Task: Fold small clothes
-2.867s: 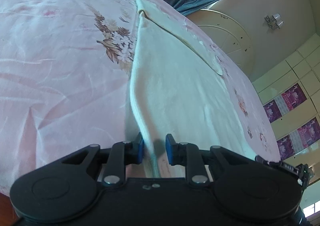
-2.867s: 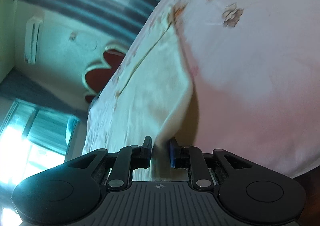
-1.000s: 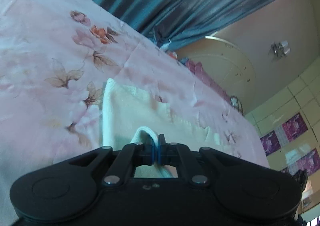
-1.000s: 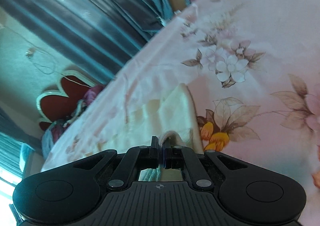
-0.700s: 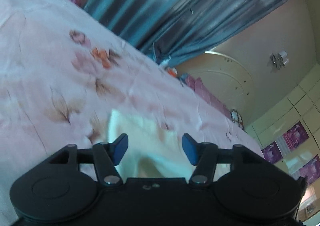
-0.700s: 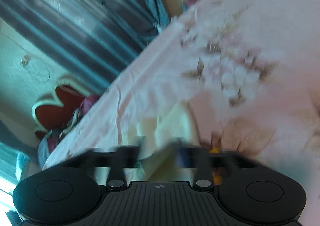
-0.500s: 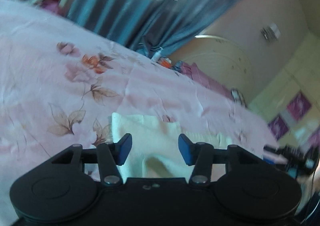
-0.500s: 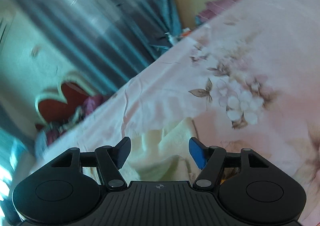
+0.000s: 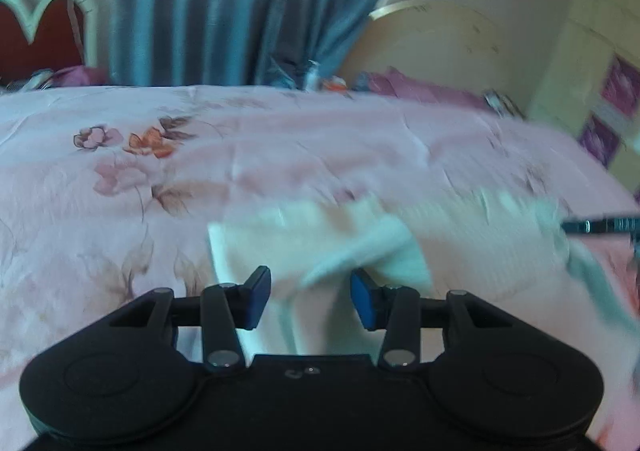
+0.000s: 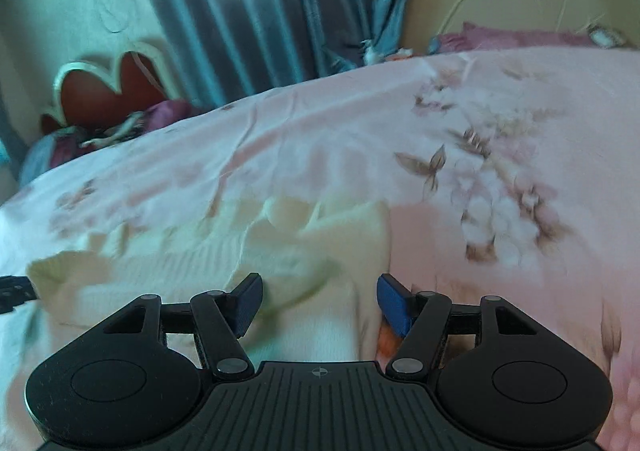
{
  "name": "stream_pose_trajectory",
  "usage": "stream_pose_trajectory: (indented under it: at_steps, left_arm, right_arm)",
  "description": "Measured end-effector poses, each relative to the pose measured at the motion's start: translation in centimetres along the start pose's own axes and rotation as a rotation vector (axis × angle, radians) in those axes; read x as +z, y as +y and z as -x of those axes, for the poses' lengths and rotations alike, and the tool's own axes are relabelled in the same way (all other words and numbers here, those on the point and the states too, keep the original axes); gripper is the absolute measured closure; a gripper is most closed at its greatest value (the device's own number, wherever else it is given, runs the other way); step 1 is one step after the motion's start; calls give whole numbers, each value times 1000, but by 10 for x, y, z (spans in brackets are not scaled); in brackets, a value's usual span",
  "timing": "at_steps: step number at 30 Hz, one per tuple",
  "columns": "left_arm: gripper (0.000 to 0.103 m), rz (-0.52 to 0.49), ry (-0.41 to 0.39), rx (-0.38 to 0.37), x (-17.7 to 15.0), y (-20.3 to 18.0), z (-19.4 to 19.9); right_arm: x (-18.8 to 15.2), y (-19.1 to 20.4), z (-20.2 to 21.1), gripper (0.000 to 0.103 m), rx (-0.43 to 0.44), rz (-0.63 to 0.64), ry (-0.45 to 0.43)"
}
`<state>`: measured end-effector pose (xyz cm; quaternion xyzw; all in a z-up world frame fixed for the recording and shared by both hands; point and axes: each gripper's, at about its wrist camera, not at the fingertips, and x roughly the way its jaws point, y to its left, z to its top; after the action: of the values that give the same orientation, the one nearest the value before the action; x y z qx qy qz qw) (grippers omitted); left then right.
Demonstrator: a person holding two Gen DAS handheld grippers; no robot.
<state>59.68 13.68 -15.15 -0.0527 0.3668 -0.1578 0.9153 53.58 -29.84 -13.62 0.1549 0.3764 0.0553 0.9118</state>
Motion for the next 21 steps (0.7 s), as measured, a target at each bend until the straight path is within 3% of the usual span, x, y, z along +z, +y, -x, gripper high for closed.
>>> stream_pose_trajectory:
  at_steps: [4, 10, 12, 15, 16, 17, 21]
  left_arm:
    - [61, 65, -31, -28, 6, 8, 5]
    - [68, -12, 35, -48, 3, 4, -5]
    - [74, -11, 51, -63, 2, 3, -9]
    - [81, -34, 78, -56, 3, -1, -18]
    - [94, -33, 74, -61, 3, -2, -19]
    - [99, -23, 65, -64, 3, -1, -20]
    - [100, 11, -21, -71, 2, 4, -9]
  right_arm:
    - [10, -13, 9, 39, 35, -98, -65]
    - [7, -5, 2, 40, 51, 4, 0]
    - [6, -3, -10, 64, 56, 4, 41]
    - [5, 4, -24, 81, 20, 50, 83]
    - [5, 6, -25, 86, 25, 66, 83]
    - [5, 8, -26, 102, 25, 84, 81]
    - [2, 23, -13, 101, -15, 186, 9]
